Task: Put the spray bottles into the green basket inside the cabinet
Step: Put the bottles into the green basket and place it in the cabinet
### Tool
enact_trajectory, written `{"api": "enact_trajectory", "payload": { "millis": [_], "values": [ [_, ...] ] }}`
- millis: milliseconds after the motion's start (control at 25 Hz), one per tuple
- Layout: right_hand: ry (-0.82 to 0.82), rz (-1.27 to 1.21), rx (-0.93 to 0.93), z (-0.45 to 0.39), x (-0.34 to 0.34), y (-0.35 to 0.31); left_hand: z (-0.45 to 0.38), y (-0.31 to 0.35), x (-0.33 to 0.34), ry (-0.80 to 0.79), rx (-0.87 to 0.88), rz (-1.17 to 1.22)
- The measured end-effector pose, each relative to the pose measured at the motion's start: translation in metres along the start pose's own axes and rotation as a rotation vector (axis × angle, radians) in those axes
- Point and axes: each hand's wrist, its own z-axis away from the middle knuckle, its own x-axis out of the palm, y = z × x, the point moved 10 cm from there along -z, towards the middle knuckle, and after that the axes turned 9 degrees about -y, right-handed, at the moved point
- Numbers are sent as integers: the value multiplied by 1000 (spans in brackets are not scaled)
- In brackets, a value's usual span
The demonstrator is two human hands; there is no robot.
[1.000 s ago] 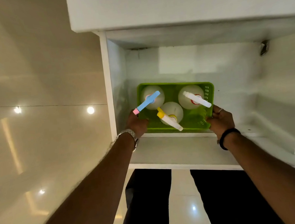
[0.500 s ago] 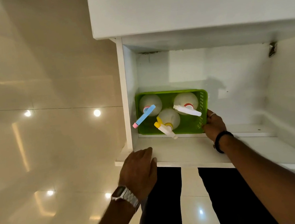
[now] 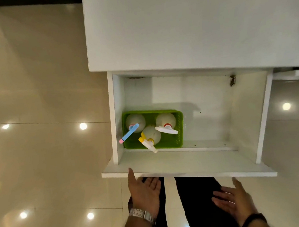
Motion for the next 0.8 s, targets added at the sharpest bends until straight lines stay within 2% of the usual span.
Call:
{"api": "enact_trajectory", "payload": {
  "millis": [120, 200, 320, 400, 640, 800],
  "values": [
    [-30, -474, -40, -2, 13, -26, -2, 5, 27, 119, -18, 142],
    [-8, -612, -4, 2, 28, -45, 0, 11, 38, 188, -47, 184],
    [38, -594, 54, 12, 51, -70, -2, 21, 51, 214, -72, 203],
    [46, -571, 36, 17, 62, -92, -4, 30, 66, 168, -52, 180],
    [-156, -630, -163, 36, 105, -179, 4, 74, 152, -57, 77, 22],
    [-245, -615, -241, 50, 129, -235, 11, 99, 205, -147, 113, -39]
  ]
}}
